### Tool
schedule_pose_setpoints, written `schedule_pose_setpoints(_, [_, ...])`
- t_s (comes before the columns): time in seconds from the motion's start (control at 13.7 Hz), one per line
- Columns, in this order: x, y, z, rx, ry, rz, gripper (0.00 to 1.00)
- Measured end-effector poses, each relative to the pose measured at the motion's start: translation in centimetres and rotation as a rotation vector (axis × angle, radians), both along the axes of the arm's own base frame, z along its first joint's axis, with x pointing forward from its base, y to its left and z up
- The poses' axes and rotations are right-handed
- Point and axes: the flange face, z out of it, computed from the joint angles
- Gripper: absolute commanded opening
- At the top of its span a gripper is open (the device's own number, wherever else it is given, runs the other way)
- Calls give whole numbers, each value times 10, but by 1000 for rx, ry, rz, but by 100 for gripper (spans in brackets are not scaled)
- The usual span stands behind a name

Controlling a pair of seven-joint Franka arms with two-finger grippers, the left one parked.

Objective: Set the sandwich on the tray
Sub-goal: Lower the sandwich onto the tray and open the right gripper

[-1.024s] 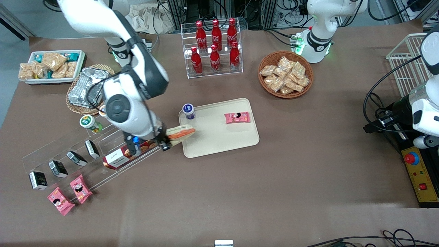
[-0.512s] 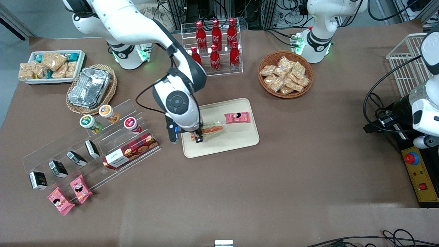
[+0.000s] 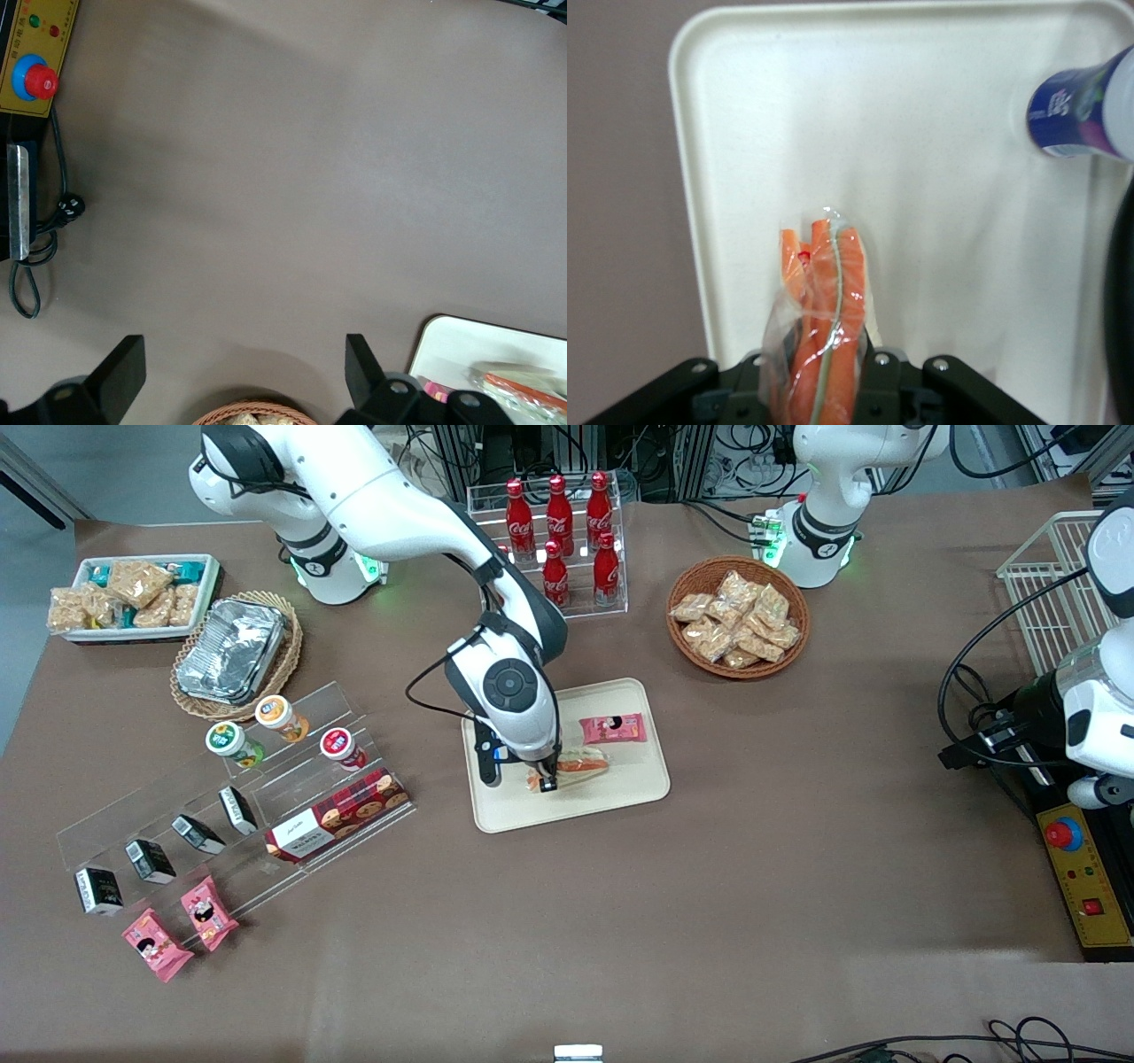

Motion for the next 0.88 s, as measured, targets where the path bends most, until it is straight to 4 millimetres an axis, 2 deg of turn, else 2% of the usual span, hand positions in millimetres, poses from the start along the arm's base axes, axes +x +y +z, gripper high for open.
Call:
schedule_pose_setpoints(0.22, [0, -2, -20, -15, -2, 1, 0])
schedule_pose_setpoints(0.29, [1, -2, -21, -13, -8, -1, 10])
schedule_pose_setpoints(0.44, [2, -2, -20, -11, -11, -4, 74])
schedule_pose_setpoints(0.51, [2, -2, -20, -11, -12, -6, 99])
schedule_pose_setpoints(0.88, [7, -6, -18, -13, -23, -2, 100])
